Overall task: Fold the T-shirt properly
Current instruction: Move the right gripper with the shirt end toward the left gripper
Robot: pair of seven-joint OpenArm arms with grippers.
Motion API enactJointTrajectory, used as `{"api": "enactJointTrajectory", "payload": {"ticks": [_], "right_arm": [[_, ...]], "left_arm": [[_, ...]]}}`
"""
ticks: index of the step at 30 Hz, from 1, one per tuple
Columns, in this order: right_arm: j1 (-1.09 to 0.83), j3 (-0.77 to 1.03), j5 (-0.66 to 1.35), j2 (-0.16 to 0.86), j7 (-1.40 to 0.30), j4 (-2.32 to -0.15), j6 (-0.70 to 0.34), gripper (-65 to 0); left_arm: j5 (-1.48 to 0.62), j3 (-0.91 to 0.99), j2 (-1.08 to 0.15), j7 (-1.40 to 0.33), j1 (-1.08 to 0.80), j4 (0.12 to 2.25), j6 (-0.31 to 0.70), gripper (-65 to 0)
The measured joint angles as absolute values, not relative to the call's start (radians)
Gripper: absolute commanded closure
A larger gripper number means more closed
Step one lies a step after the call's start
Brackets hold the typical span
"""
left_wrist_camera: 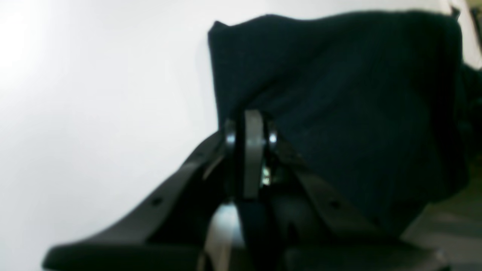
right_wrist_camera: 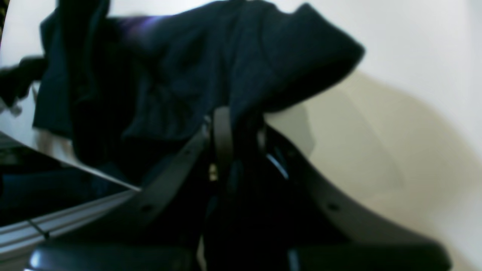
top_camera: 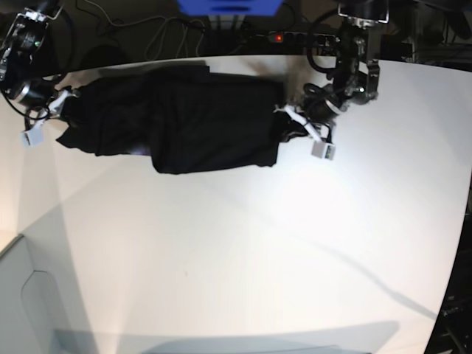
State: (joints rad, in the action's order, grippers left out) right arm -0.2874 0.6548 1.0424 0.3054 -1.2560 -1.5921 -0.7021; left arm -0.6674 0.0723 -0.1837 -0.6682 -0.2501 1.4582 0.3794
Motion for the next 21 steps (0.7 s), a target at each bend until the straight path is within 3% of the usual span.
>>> {"api": "enactJointTrajectory", "payload": {"ticks": [11,21], "right_arm": [[-0.376,0.646,1.053,0.159,-1.269,-2.010,-0.699,0.0],[-0.358,0.529,1.042,0.118,-1.353,-2.015,-0.699,0.0]], "left_arm": [[-0.658,0.073,-0.171,-0.650,-0.238,1.434,0.386,-3.0],[-0.658,0.072,-0.171,-0.648,-0.238,1.433,0.386,-3.1]]}}
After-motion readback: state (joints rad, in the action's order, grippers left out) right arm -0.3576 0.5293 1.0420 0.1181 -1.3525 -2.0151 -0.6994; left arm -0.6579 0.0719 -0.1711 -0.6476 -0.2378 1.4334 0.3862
